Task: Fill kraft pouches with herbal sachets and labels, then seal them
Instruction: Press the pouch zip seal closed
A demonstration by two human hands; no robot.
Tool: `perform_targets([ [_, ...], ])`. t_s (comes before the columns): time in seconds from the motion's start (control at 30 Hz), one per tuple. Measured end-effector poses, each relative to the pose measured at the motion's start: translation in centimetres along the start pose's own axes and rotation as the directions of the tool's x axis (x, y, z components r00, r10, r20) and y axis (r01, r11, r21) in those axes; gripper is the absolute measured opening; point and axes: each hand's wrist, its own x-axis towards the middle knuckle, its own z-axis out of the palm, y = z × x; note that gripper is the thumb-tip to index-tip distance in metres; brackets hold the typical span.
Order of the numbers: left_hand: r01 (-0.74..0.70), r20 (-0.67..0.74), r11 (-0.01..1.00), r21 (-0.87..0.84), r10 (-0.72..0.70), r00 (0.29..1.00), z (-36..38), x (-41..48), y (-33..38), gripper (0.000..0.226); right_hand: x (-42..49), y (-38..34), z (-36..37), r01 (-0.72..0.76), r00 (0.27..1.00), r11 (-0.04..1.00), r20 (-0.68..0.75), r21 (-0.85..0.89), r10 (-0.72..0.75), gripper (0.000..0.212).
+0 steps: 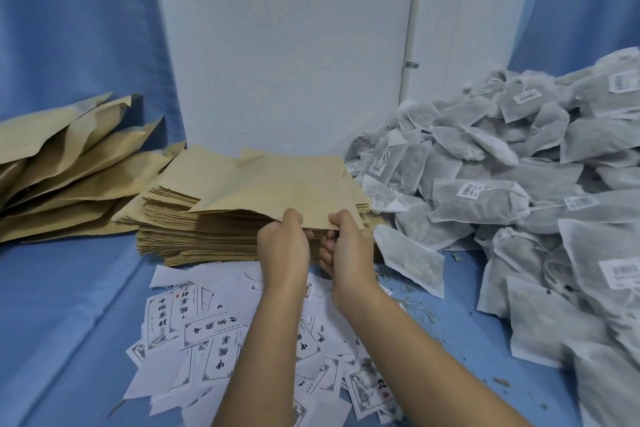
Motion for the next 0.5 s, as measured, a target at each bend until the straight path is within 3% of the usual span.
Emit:
perform_targets([
  [0.13, 0.039, 0.118, 0.997, 0.069, -0.047, 0.992, 0.0, 0.0, -0.1, 0.036, 0.1, -0.5, -0.2, -0.048, 0.994, 0.990, 0.087, -0.136, 0.060, 0.035],
  [0.3, -0.014, -0.041, 0.999, 0.040, 0.016, 0.999, -0.2, 0.1, 0.5, 0.028, 0.3, -0.6, -0.6, -0.017, 1.000, 1.000, 0.008, -0.020, 0.017, 0.033],
  [0.5, 0.107, 0.223, 0.994, -0.019, -0.100, 0.970, 0.4, -1.0, 1.3, 0.033, 0.3, -0.8, -0.3, -0.068, 0.989, 0.993, 0.124, -0.092, 0.079, 0.032],
])
